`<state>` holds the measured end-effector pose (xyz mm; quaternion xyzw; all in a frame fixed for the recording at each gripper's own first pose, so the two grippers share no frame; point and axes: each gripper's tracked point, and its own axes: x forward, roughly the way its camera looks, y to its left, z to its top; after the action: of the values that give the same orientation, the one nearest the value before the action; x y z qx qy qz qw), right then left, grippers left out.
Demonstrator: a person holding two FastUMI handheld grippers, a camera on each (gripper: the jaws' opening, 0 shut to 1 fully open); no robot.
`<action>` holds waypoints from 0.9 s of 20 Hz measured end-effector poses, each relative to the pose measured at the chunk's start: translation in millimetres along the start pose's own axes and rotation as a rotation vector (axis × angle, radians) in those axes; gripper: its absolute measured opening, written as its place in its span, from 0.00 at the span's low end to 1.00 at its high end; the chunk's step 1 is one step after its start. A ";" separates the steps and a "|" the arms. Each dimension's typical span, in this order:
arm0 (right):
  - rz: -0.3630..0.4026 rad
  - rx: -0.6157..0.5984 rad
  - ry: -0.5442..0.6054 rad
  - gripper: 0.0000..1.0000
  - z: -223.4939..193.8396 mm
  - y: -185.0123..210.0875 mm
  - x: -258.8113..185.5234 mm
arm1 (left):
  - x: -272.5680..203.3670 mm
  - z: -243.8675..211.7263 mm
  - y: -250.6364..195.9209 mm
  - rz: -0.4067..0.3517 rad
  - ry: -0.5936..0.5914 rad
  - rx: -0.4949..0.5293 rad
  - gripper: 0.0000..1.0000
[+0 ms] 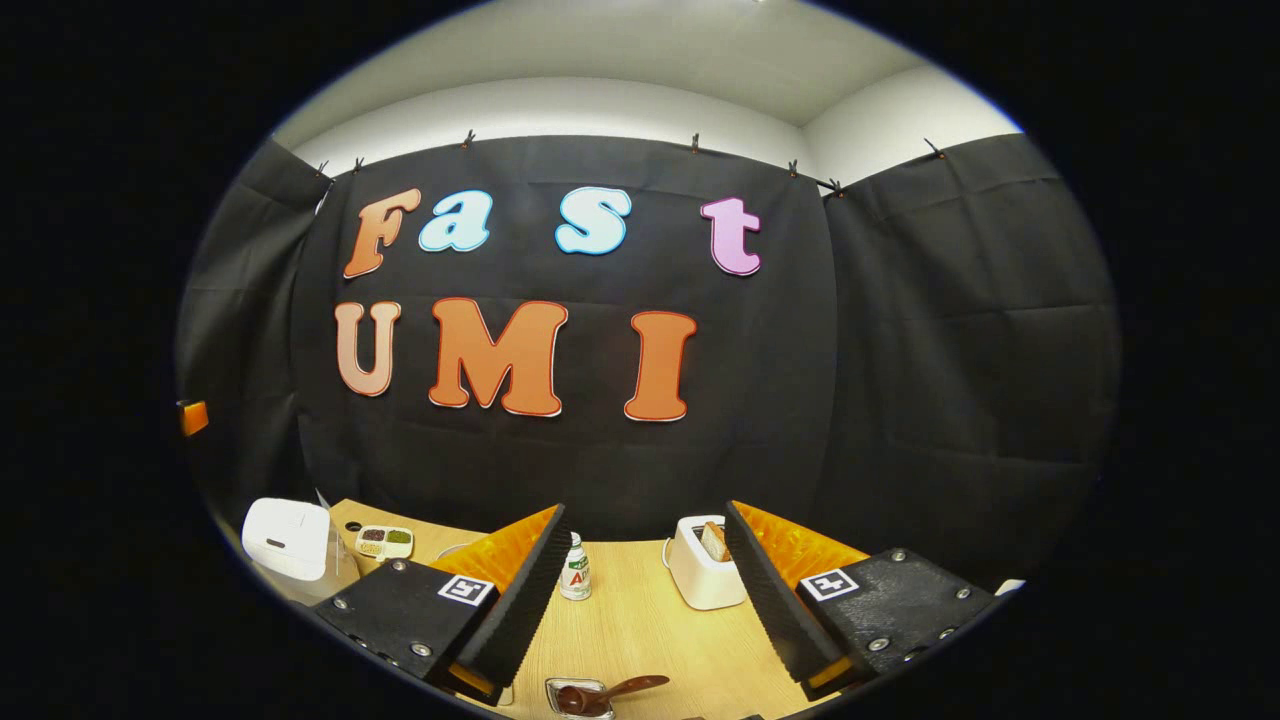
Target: Close the left gripper, press the button to open the rice cooker; take a wooden spoon from the chopstick holder with the right hand, scoop a spoonful of rice and pour it into the rice cooker, then put the wooden spoon back into the chopstick holder.
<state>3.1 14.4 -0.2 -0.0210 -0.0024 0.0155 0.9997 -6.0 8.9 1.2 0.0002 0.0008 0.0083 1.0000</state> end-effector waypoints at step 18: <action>0.011 0.023 0.029 0.96 -19.0 0.3 2.6 | 48.7 -130.8 -3.2 -0.099 0.452 -0.015 0.05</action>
<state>5.8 14.0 -19.2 -0.0096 0.0122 0.0205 0.9997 42.5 6.6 -129.7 -0.0090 0.2248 -0.0408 0.9735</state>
